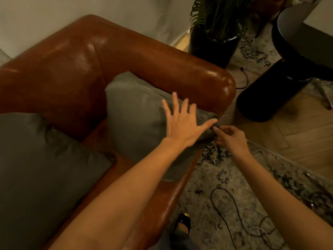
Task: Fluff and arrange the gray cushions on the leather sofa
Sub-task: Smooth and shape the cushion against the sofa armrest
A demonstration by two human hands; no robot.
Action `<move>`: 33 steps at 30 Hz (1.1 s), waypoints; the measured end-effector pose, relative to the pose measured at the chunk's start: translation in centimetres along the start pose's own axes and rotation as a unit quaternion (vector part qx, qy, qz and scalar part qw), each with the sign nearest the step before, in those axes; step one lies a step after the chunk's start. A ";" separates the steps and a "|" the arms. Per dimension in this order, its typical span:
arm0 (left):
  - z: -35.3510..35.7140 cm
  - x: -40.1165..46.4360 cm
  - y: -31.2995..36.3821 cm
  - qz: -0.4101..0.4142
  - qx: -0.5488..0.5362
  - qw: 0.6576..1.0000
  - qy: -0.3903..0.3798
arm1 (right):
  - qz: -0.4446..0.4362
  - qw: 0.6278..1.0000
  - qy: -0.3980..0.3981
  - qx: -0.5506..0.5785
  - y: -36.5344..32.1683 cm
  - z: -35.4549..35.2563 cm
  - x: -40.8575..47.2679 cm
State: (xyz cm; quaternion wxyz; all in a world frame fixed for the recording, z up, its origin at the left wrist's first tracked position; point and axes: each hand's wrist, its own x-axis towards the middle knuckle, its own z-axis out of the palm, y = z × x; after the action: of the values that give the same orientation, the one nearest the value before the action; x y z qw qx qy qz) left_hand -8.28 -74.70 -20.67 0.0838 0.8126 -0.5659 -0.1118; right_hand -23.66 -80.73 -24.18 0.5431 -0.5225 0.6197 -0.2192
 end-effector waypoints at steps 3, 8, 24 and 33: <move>1.1 -0.3 1.7 0.097 -0.013 0.995 0.027 | -0.022 0.998 0.028 -0.052 0.0 0.1 0.3; 1.5 0.6 1.0 0.126 -0.047 0.987 0.087 | -0.075 0.993 0.010 -0.093 0.4 -0.8 0.9; 1.5 -0.1 -0.3 0.016 -0.212 0.969 0.126 | -0.315 0.939 -0.045 -0.128 -1.4 -1.9 -0.8; 2.1 -0.3 -0.7 0.043 -0.256 0.963 0.079 | -0.267 0.940 -0.116 -0.179 -2.7 -2.0 1.0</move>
State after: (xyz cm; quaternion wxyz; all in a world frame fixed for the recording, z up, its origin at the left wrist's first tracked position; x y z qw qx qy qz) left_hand -8.30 -74.17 -22.88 0.3379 0.7452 -0.5443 -0.1850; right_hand -24.24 -83.20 -21.69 0.4301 -0.7793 0.4190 -0.1793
